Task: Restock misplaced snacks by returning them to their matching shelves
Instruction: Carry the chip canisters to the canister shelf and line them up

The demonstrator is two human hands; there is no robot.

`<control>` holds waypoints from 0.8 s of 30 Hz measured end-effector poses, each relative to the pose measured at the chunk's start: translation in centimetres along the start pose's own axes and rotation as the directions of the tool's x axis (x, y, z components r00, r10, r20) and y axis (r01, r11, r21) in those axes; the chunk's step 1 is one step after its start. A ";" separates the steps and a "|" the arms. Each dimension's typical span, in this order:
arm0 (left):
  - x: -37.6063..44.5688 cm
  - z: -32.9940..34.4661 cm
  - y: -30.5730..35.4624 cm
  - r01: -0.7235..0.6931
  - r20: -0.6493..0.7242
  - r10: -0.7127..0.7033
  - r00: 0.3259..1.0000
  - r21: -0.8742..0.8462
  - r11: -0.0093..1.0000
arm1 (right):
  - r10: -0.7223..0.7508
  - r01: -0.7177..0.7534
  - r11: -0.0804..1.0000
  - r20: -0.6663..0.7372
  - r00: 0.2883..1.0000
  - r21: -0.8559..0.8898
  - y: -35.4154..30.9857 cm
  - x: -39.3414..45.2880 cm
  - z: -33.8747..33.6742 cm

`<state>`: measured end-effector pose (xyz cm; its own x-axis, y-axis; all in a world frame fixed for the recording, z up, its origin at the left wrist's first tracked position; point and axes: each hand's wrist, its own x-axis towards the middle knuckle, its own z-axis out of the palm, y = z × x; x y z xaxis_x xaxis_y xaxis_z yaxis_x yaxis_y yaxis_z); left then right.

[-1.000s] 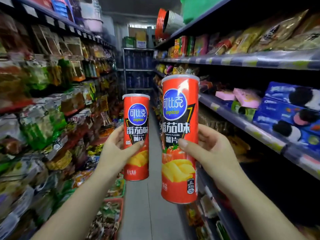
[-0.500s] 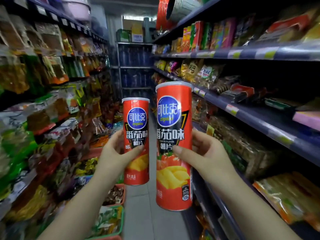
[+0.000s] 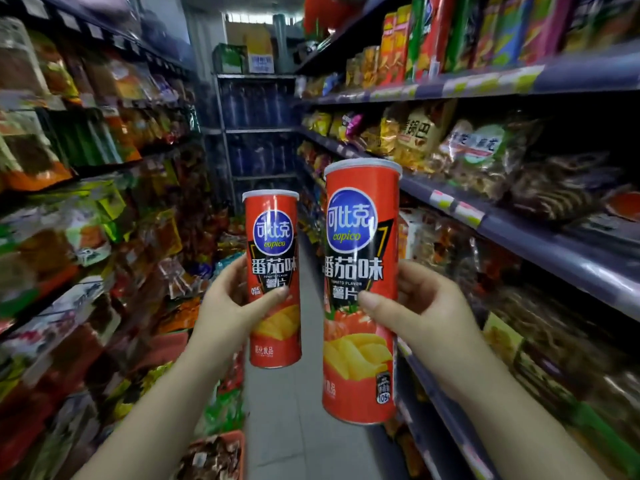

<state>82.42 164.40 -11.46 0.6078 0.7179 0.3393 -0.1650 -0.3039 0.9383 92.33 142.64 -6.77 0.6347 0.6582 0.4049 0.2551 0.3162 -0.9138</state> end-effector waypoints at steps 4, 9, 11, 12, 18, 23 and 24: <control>9.7 0.5 -2.2 0.014 -0.040 -0.014 0.999 0.009 1.000 | -0.005 0.005 1.000 0.027 1.000 0.015 2.6 10.4 -0.5; 20.7 0.3 -5.8 -0.007 -0.076 0.009 0.997 0.025 1.000 | -0.011 0.010 1.000 0.073 0.997 0.011 6.4 21.5 0.3; 25.3 0.1 -7.6 0.000 -0.061 0.001 0.998 0.027 1.000 | -0.018 0.017 1.000 0.074 0.997 0.006 8.4 25.6 1.0; 27.7 0.0 -8.5 -0.001 -0.044 0.002 0.999 0.020 1.000 | -0.025 0.026 1.000 0.065 0.998 0.000 9.4 27.6 1.4; 43.0 1.1 -12.5 -0.091 0.105 0.096 0.990 -0.047 0.995 | -0.112 0.106 0.990 -0.063 0.992 -0.091 14.2 39.6 3.1; 54.4 5.1 -12.5 -0.119 0.286 0.163 0.944 -0.163 0.979 | -0.167 0.137 0.979 -0.205 0.964 -0.153 14.8 47.9 2.3; 56.3 6.3 -12.4 -0.125 0.321 0.180 0.930 -0.186 0.975 | -0.173 0.135 0.976 -0.228 0.958 -0.173 14.8 49.1 1.9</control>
<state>123.56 204.61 -4.41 0.7847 0.4116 0.4635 -0.3812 -0.2692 0.8844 125.91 180.90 -0.36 0.7305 0.4198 0.5387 0.4608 0.2793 -0.8424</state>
